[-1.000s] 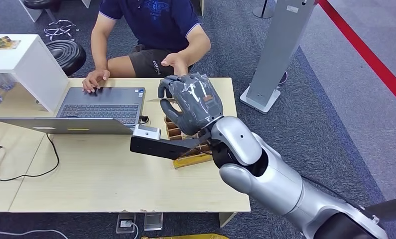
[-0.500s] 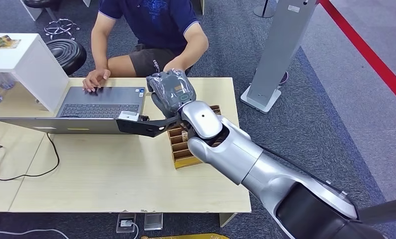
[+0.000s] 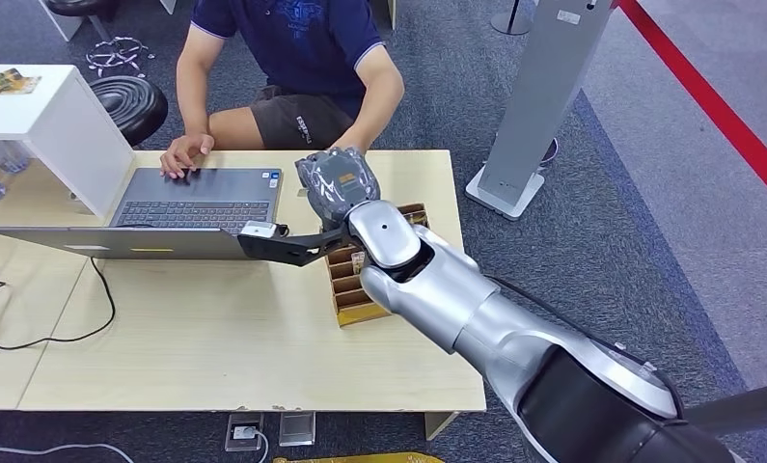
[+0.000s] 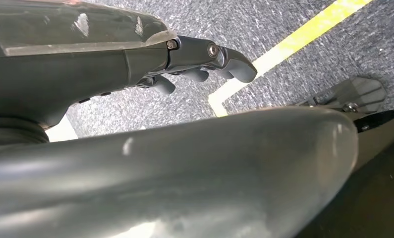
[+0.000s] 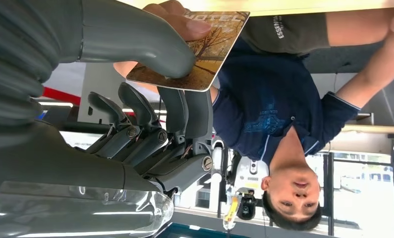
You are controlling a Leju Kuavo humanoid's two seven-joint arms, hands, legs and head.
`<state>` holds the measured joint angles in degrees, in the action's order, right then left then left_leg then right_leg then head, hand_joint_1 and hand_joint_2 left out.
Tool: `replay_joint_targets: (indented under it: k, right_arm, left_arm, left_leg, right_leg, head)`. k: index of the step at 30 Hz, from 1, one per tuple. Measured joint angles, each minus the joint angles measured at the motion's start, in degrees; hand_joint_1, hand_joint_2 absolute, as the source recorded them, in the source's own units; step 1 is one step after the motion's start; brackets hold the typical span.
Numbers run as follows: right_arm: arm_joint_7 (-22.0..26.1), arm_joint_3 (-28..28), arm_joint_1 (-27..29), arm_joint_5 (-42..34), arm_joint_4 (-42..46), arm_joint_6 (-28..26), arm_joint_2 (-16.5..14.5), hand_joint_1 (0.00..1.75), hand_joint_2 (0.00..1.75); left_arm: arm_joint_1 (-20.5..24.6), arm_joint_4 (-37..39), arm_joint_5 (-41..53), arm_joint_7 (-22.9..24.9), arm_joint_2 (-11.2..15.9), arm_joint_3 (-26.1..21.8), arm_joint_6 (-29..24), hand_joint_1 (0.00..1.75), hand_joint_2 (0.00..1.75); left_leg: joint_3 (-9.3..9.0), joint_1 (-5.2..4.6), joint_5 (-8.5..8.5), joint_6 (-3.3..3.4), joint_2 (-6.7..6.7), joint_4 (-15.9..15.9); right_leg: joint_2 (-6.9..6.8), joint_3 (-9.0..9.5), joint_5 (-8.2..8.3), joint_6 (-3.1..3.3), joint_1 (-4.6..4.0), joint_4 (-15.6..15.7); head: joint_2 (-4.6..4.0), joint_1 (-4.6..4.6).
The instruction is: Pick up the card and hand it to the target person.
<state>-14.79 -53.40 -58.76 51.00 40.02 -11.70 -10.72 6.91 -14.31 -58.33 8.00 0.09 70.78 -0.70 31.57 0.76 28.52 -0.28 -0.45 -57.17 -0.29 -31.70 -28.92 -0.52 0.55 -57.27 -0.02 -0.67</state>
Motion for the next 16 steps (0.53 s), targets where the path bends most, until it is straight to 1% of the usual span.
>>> replay_joint_targets:
  k: [1,2,5,6,16]
  right_arm:
    - [0.0,-0.1,-0.1,0.1,-0.3,0.0,0.0,1.64,1.75]
    - [0.0,-0.1,-0.2,0.1,-0.5,0.0,-0.1,1.23,1.75]
    - [0.0,-0.2,-0.4,0.1,-1.0,-0.1,-0.3,0.0,1.75]
    - [0.0,-0.2,-0.5,0.1,-1.2,-0.1,-0.4,0.0,1.75]
    - [0.1,-0.4,-0.7,-0.1,-2.0,-0.7,-0.4,0.0,1.75]
  left_arm:
    - [0.0,0.0,0.0,-0.1,0.0,0.0,0.0,0.0,0.0]
    - [0.0,0.0,-0.1,-0.2,0.0,0.0,0.0,0.0,0.44]
    - [0.0,0.0,-0.2,-0.3,0.0,0.0,0.1,0.0,0.44]
    - [0.0,0.0,-0.3,-0.5,0.0,0.0,0.2,0.0,0.0]
    - [-0.1,0.0,-0.4,-1.2,-0.1,0.0,-1.0,0.0,0.0]
  left_leg:
    - [0.0,0.0,0.0,0.0,0.0,0.0]
    - [0.0,0.0,0.0,0.0,0.01,0.0]
    - [0.0,0.0,0.0,0.0,0.01,0.0]
    - [0.0,0.0,0.0,0.0,0.01,0.0]
    - [-0.01,0.0,0.0,0.0,0.02,0.0]
  right_leg:
    - [0.0,0.0,0.0,0.0,0.0,0.0]
    - [0.01,0.0,0.0,0.0,0.0,0.0]
    - [0.02,-0.01,0.0,0.0,0.0,0.0]
    - [0.02,-0.01,0.0,0.0,0.0,0.0]
    - [0.02,-0.01,0.0,0.0,0.0,0.0]
  head:
    - [0.0,-0.02]
    - [0.0,-0.02]
    - [0.0,-0.01]
    - [0.0,0.0]
    - [0.0,-0.01]
